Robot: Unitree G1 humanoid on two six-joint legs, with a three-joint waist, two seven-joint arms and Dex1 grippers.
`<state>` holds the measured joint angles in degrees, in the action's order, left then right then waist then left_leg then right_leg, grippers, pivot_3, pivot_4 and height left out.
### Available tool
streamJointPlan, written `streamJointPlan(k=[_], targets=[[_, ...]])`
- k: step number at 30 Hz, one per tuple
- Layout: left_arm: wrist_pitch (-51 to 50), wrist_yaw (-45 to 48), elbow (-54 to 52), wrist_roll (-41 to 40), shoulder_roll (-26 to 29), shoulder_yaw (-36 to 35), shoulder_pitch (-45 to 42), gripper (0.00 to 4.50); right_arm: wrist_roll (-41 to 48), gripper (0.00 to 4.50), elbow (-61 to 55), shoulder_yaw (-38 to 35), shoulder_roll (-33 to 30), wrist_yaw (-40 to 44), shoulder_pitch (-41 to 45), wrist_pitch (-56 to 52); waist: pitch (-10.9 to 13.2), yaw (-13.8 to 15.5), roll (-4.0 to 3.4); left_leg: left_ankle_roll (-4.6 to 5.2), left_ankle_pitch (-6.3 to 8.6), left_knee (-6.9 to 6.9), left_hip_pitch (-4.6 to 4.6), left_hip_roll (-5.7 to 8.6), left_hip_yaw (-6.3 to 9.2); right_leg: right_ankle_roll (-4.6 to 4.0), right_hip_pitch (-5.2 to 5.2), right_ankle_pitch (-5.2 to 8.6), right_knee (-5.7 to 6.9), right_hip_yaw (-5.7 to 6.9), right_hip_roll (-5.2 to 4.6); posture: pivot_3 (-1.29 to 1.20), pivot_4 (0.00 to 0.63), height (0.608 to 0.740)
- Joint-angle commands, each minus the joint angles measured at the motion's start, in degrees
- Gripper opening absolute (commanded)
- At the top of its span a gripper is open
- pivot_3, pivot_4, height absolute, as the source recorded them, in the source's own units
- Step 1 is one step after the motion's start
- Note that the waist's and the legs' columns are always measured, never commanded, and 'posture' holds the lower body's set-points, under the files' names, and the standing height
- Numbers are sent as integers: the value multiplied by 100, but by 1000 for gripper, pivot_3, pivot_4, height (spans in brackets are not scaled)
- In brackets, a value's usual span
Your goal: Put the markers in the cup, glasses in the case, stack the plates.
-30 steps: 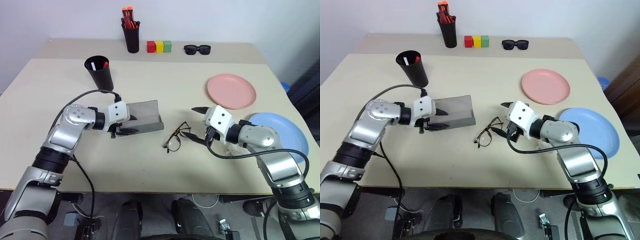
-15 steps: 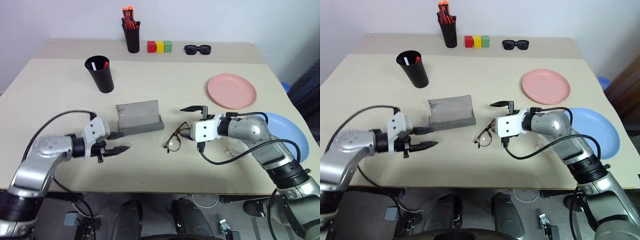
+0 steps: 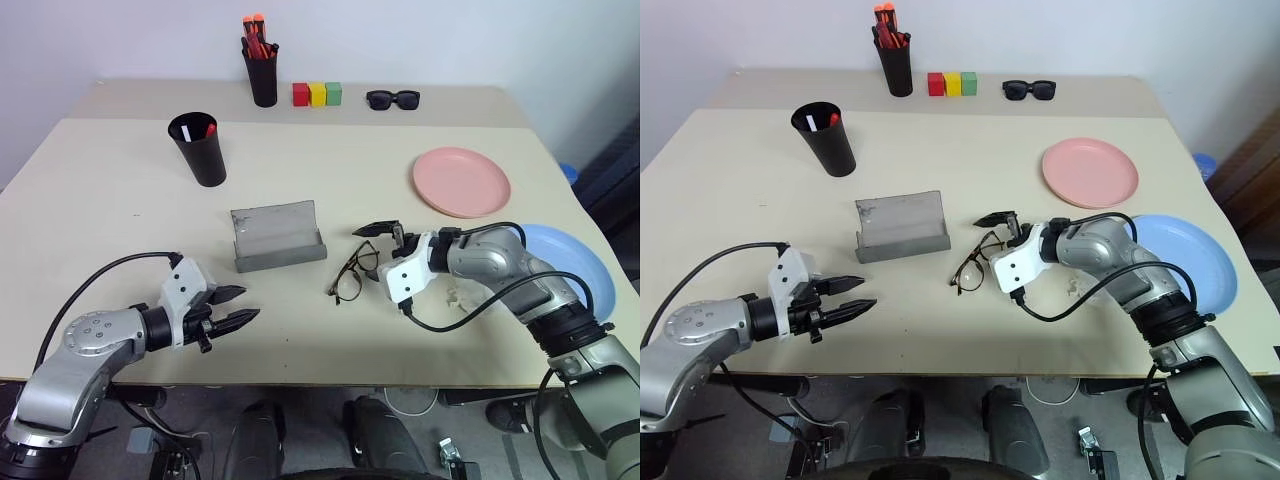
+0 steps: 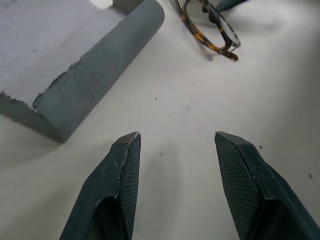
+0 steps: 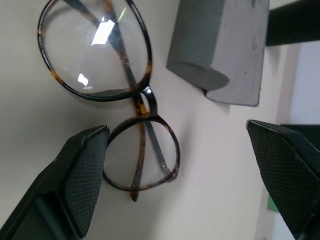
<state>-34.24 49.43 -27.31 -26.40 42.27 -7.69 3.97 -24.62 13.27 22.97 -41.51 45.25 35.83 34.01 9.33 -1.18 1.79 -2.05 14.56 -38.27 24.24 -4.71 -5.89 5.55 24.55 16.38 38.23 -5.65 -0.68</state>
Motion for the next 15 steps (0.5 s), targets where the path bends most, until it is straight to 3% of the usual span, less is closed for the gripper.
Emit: streamJointPlan(k=[1,4,7,14,15], targets=[[39,-70,-219,-74,-9,-23,1,2370,-149,4500,113,37,54,-144,229,325,0,0,0,0,0,0,0,0,-1,0,0,0,0,0,0,0,150,722],[70,-96,-230,-80,-14,-13,47,2370,-212,4500,250,88,112,-192,322,454,0,0,0,0,0,0,0,0,-1,0,0,0,0,0,0,0,150,722],[107,-125,-248,-71,-26,10,86,2425,-243,3695,358,115,161,-206,381,554,0,0,0,0,0,0,-1,0,-1,0,-1,0,0,0,-1,0,150,722],[174,-165,-281,-47,-72,7,215,2425,-218,160,354,156,184,-132,301,621,0,0,0,0,0,0,-2,0,-2,0,-1,0,0,-1,-1,0,150,722],[191,-172,-275,-40,-79,6,237,2425,-213,66,326,151,182,-129,274,609,0,1,0,0,0,0,-2,0,-2,0,-1,0,0,-1,-1,0,150,722]])
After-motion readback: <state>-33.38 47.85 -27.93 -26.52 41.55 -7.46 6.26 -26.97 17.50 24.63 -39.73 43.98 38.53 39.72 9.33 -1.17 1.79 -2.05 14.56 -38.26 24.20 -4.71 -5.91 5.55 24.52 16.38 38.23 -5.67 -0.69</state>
